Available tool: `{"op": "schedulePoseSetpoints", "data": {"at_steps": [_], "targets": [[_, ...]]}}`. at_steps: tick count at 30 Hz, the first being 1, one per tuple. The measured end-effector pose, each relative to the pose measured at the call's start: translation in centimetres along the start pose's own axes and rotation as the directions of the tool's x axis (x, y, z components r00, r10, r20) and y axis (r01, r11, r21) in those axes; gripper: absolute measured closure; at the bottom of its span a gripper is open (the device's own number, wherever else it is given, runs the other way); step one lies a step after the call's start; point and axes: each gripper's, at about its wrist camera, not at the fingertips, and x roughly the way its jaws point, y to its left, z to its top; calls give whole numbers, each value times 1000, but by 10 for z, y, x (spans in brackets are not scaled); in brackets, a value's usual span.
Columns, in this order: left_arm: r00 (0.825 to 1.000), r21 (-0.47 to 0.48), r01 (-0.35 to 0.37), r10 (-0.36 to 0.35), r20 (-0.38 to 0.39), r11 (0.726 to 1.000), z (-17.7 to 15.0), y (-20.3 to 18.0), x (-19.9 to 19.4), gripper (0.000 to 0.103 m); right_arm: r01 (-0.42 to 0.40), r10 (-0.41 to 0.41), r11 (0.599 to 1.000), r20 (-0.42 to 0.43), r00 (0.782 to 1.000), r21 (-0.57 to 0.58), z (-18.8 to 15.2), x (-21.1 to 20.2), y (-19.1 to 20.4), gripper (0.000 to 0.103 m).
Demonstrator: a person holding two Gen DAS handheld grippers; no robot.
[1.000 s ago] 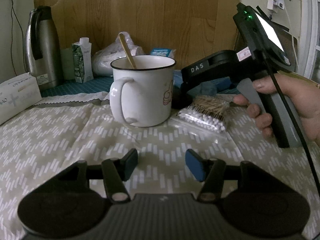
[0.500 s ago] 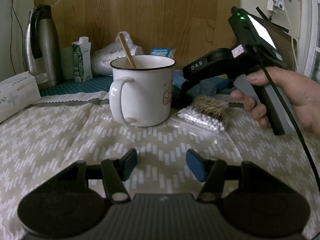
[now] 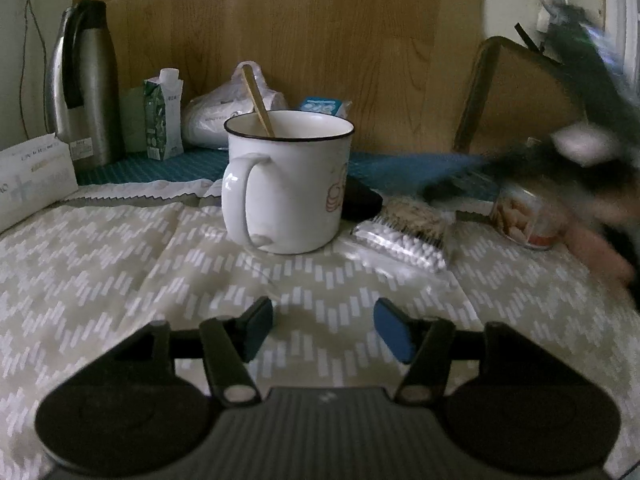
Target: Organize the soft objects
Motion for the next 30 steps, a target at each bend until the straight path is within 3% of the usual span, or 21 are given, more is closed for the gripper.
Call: {"op": "schedulePoseSetpoints", "data": {"at_steps": [3,6,9,11,13,15,18,19,22,25,30], "targets": [[1000,-22,11,-11,4,1000,-1,2,-1,43,-12,11,1000,29,1000,16,-47,-50,6,46],[999,-41,38,-38,4,998,-1,5,-2,32,-2,0,997,29,1000,73,-100,-90,7,46],[998,-50,62,-62,-8,997,-1,0,-6,32,12,-21,988,55,998,155,-150,-126,10,46],[990,-76,136,-138,-24,988,-1,-9,-11,31,18,-33,979,74,997,201,-167,-144,12,45],[970,-82,234,-238,-45,969,1,-30,-15,29,25,-46,977,96,994,214,-177,-153,12,35],[944,-53,320,-323,-71,946,3,-59,-20,22,24,-48,979,116,992,201,-182,-155,12,33],[898,-38,418,-419,-137,908,5,-99,-17,18,-21,-11,972,137,990,233,-188,-151,8,39],[884,-43,435,-436,-168,899,4,-112,-14,18,-37,-2,969,158,987,246,-191,-153,9,46],[839,-85,488,-494,-230,869,-1,-135,-2,28,-58,7,963,187,982,264,-191,-154,8,46],[861,-55,463,-464,-211,885,4,-151,-9,28,-32,-45,960,265,963,278,-186,-168,-3,46],[865,94,500,-492,-97,861,57,-197,-35,31,95,-217,946,388,896,310,-161,-190,-46,46]]}}
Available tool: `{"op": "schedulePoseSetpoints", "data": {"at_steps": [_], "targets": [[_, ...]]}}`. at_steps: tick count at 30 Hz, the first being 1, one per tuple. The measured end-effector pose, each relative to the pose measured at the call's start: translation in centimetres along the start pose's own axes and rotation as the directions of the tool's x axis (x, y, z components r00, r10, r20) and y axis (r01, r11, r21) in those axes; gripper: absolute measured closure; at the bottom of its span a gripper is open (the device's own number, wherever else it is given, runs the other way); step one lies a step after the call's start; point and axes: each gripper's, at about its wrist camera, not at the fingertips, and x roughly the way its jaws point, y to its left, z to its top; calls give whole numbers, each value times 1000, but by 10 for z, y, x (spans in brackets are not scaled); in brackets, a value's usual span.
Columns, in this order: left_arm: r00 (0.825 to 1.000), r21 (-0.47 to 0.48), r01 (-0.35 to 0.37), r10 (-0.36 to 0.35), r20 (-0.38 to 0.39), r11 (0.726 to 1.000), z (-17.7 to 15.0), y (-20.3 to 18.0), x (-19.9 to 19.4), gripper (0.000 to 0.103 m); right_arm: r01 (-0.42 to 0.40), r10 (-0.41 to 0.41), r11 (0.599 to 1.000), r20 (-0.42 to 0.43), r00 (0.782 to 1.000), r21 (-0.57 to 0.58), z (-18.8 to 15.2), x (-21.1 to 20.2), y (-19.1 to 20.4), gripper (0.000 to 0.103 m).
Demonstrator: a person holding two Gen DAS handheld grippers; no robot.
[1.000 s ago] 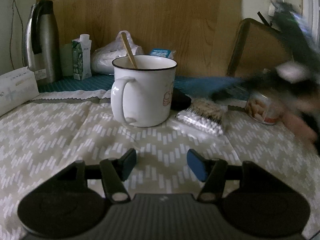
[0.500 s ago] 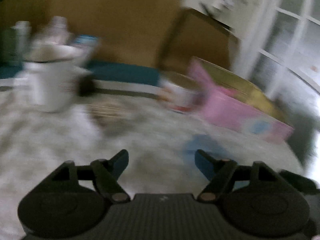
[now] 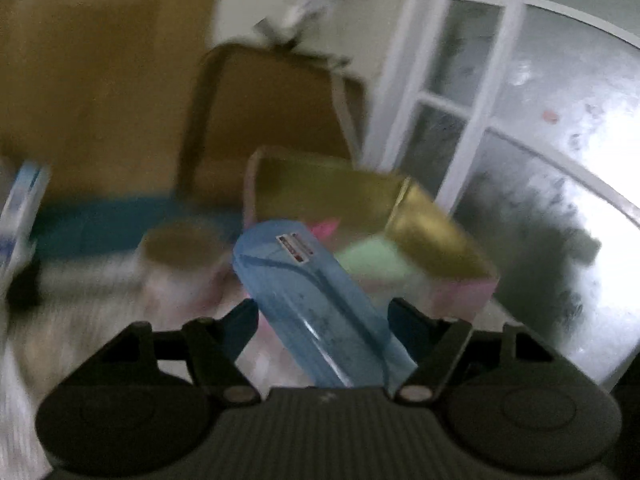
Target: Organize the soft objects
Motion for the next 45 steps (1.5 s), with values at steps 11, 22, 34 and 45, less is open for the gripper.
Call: {"op": "schedulePoseSetpoints", "data": {"at_steps": [11,22,34,45], "targets": [[1000,153,7,-6,-4,988,75,-75,141,31,325,-313,944,-158,937,56,11,99,-112,44],[998,167,-60,55,36,984,46,-66,112,29,328,-337,927,21,941,181,-18,19,-57,35],[958,135,-279,267,104,951,-37,32,-16,22,-48,86,980,-192,978,193,-29,52,40,45],[758,-191,-645,651,-35,740,-80,189,-70,17,-209,220,975,-255,941,69,2,124,126,23]]}}
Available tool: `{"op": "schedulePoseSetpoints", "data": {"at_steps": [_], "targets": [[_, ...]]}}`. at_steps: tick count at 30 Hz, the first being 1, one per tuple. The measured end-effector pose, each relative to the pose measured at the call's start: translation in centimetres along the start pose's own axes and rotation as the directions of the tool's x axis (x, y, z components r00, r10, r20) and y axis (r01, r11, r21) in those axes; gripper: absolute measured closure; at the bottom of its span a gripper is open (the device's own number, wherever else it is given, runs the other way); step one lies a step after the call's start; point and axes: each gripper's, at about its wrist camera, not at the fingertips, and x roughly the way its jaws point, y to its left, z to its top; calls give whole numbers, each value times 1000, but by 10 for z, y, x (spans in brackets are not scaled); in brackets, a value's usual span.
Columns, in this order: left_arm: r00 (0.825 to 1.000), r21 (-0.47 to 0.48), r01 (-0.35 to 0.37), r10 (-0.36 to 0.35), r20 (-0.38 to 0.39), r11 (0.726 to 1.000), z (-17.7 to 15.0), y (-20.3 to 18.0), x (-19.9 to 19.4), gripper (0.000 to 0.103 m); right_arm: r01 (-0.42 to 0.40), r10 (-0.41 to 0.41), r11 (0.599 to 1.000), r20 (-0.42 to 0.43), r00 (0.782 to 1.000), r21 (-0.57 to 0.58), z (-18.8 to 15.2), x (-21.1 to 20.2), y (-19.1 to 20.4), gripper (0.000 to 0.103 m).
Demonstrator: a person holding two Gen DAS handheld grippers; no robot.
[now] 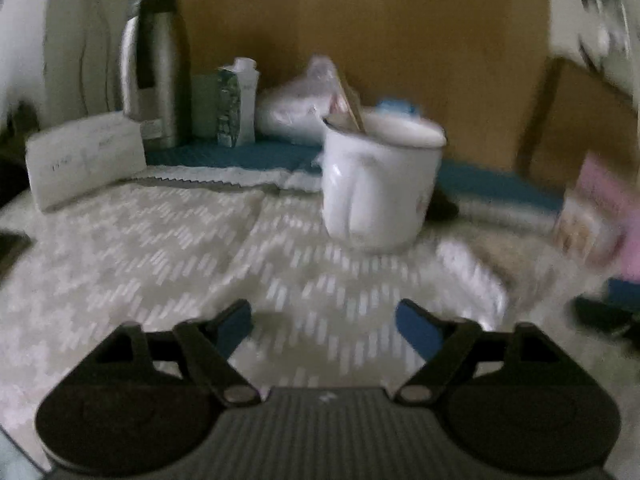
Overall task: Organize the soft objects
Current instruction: 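Move the right gripper toward the cotton-swab pack beside the mug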
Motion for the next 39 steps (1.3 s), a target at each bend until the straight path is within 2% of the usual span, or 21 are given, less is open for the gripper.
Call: {"op": "schedulePoseSetpoints", "data": {"at_steps": [1,2,4,6,8,11,14,17,22,25,28,33,39], "targets": [[999,-55,40,-39,26,998,2,10,-2,16,-1,1,1000,-1,1000,-23,4,10,5,23],[999,-88,46,-45,22,995,3,17,-1,16,1,-1,999,2,1000,-48,9,19,10,22],[999,-80,34,-33,15,996,4,15,1,16,11,-12,997,-13,1000,-75,13,35,17,19],[1000,-48,7,-6,5,999,6,10,2,20,2,-5,997,-37,999,-78,13,49,19,19],[1000,-38,-20,20,-1,999,6,7,4,20,15,-19,999,-89,996,-41,15,60,15,19],[999,-40,-37,37,-1,998,5,7,5,17,-15,16,1000,-124,992,7,16,63,6,19],[999,-25,-45,44,-8,999,3,6,5,14,-24,27,999,-121,992,20,15,63,5,21],[999,-13,-46,46,-11,999,0,3,3,12,-36,37,999,-111,993,11,13,60,4,30],[999,-17,-35,34,-19,999,1,6,6,4,18,-19,1000,-70,997,-12,8,48,8,33],[999,-11,-31,30,-25,999,1,6,7,4,52,-53,999,-52,997,-10,4,40,7,33],[999,-9,-32,32,-27,999,1,6,7,2,54,-53,999,-55,997,9,0,36,3,32],[999,-1,-24,24,-35,1000,3,8,10,1,20,-16,998,-68,998,58,-1,36,-4,30],[999,2,-20,20,-35,1000,4,9,11,0,-49,54,995,-60,997,90,-2,33,-7,23]]}}
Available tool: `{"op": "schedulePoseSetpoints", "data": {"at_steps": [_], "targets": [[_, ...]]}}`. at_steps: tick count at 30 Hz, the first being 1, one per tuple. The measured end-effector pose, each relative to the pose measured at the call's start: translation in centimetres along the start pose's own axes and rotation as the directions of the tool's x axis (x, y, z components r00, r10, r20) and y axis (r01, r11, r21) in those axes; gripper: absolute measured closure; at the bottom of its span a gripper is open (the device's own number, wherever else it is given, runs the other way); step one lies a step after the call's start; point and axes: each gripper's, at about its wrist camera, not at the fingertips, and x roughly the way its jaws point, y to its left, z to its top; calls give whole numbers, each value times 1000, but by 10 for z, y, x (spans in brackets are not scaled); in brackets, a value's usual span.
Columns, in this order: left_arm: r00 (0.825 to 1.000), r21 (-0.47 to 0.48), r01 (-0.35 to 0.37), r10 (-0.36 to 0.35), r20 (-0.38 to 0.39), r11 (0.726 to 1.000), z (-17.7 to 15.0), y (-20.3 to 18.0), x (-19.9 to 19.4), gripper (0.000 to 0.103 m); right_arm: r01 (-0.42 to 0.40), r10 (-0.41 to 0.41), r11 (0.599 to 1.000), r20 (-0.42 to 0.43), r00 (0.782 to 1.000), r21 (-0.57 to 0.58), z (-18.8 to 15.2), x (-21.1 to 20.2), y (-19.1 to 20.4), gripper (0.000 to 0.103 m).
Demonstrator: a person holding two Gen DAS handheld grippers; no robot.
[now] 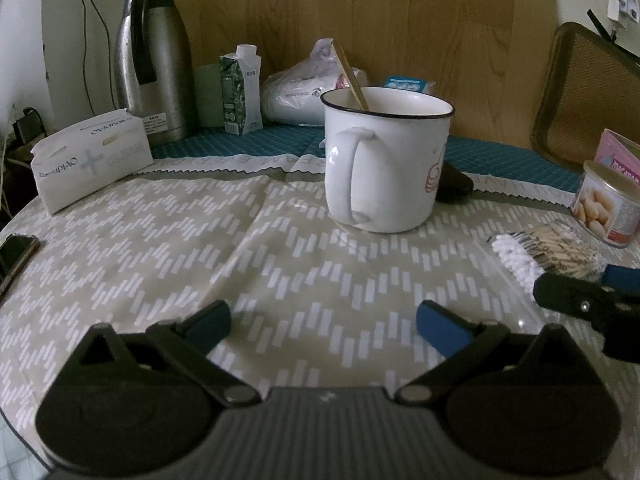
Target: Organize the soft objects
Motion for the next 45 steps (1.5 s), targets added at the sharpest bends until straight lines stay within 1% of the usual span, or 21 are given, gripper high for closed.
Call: {"op": "schedulePoseSetpoints", "data": {"at_steps": [10,15,17,19,20,22,23,24,25,26,28,30,31,32,33,34,36,38,39,42,45], "targets": [[1000,3,4,-4,-1,1000,0,1,1,0,-19,19,1000,21,1000,12,-1,-5,-3,19],[1000,3,7,-7,-2,1000,0,1,0,0,-15,15,1000,-6,1000,10,-1,-3,-3,18],[1000,3,27,-27,0,1000,0,2,0,1,-16,16,1000,-13,1000,0,-1,-2,-2,17],[997,-2,76,-76,2,997,-1,6,-4,2,-13,13,1000,-17,1000,-15,-2,-2,0,17],[994,-6,110,-110,-3,994,0,8,-6,7,-14,13,1000,-20,1000,-22,-2,-1,1,15],[981,-51,194,-195,-20,980,3,15,-10,15,-20,19,999,-28,999,-35,-2,0,2,13],[967,-86,249,-252,-29,965,7,19,-13,16,-22,20,999,-31,999,-42,-2,1,2,12],[949,-115,306,-312,-35,945,11,21,-15,17,-20,19,999,-33,999,-48,-2,1,3,12],[932,-131,354,-361,-37,926,14,21,-16,18,-20,18,998,-34,999,-57,-2,1,5,12],[916,-130,393,-401,-36,910,18,17,-18,22,-16,14,998,-36,999,-62,-2,1,7,12],[893,-99,442,-447,-42,892,23,6,-20,28,-7,4,997,-38,999,-72,-2,2,10,12],[868,-69,489,-493,-66,870,30,-9,-16,30,6,-9,996,-40,999,-84,-2,4,12,12],[859,-69,502,-506,-80,862,33,-15,-13,33,12,-16,996,-41,999,-90,-2,5,13,13],[851,-69,513,-517,-94,856,36,-21,-8,38,22,-26,995,-39,999,-98,-2,5,14,17],[845,-69,519,-523,-107,852,39,-27,-3,44,30,-34,994,-35,999,-102,-2,5,15,21],[842,-68,519,-524,-126,852,40,-34,4,49,40,-43,994,-27,999,-106,-3,3,15,30],[831,-76,527,-532,-160,846,39,-43,15,56,42,-45,993,-23,999,-108,-5,-1,15,31],[844,-54,514,-516,-149,856,36,-50,10,58,48,-51,992,-19,999,-117,-11,-11,15,31],[844,-50,512,-513,-157,857,34,-53,7,58,58,-60,990,-17,998,-125,-16,-18,15,31],[826,-31,538,-534,-178,843,23,-67,-6,57,93,-94,987,0,996,-129,-33,-50,12,31],[809,53,571,-551,-203,819,3,-99,-28,57,162,-160,978,33,987,-129,-60,-89,-2,31]]}}
